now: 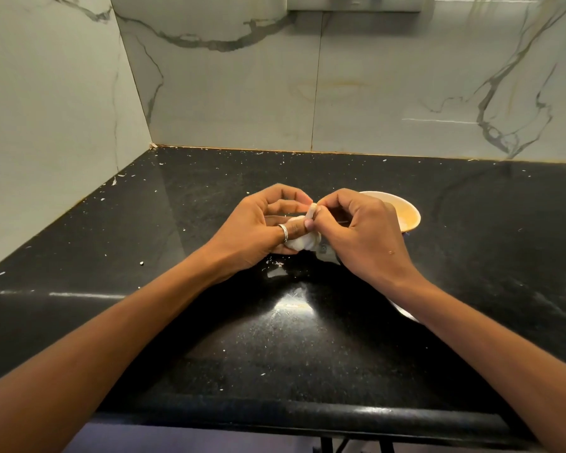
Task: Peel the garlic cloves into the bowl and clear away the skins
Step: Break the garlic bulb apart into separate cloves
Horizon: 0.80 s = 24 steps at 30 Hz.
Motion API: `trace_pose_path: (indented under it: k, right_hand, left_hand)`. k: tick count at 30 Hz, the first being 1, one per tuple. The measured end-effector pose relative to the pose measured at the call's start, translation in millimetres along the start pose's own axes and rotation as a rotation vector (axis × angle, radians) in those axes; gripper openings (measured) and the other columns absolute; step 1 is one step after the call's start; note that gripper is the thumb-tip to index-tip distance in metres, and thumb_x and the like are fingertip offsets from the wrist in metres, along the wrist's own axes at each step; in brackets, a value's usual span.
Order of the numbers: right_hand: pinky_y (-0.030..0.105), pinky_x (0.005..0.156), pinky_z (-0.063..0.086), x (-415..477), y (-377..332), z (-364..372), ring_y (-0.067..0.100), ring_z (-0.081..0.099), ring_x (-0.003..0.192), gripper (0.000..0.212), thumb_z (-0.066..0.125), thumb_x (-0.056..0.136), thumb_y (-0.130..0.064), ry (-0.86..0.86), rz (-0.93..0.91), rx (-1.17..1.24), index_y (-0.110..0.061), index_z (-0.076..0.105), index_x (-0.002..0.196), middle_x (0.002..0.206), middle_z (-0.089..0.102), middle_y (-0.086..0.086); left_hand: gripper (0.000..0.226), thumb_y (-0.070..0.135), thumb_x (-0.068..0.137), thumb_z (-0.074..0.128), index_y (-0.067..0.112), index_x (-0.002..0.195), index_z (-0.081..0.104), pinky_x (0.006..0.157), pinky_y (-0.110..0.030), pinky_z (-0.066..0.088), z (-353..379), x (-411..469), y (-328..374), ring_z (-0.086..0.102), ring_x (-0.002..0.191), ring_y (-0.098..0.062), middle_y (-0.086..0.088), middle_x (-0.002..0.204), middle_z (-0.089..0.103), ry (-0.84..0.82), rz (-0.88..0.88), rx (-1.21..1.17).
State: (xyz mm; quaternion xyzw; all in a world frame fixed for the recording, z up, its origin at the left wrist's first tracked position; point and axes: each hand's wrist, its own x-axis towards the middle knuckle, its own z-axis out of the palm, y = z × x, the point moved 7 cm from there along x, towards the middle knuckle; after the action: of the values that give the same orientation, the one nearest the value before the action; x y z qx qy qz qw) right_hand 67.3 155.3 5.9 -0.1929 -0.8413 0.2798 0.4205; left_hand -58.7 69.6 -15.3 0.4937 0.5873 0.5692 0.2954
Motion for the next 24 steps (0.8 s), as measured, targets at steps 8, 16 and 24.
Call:
trace_pose_path:
  k: [8, 16, 24]
  right_hand:
    - [0.014, 0.057, 0.040, 0, 4, 2, 0.005, 0.059, 0.068, 0.014, 0.070, 0.093, -0.027, -0.017, 0.009, -0.041, -0.019, 0.075, 0.083, 0.069, 0.067, -0.013]
    - [0.015, 0.057, 0.038, 0, 4, 6, 0.009, 0.059, 0.071, 0.014, 0.068, 0.094, -0.021, -0.032, 0.031, -0.079, -0.015, 0.074, 0.083, 0.068, 0.065, -0.012]
    - [0.042, 0.074, 0.057, -1, 10, 7, 0.017, 0.073, 0.072, 0.013, 0.065, 0.090, -0.018, -0.054, 0.071, -0.070, -0.016, 0.072, 0.080, 0.073, 0.073, -0.004]
  left_hand:
    - [0.014, 0.018, 0.096, 0.067, 0.013, 0.108, 0.061, 0.073, -0.044, 0.055, 2, 0, 0, 0.066, 0.071, -0.020, -0.022, 0.091, 0.072, -0.023, 0.060, 0.118]
    - [0.012, 0.023, 0.098, 0.064, 0.018, 0.110, 0.063, 0.067, -0.035, 0.060, -1, 1, 3, 0.071, 0.075, -0.012, 0.005, 0.088, 0.071, 0.018, 0.113, 0.271]
    - [0.015, 0.013, 0.099, 0.061, 0.008, 0.114, 0.060, 0.057, -0.024, 0.056, -15, 2, -1, 0.069, 0.079, -0.005, -0.004, 0.107, 0.064, 0.171, -0.021, -0.045]
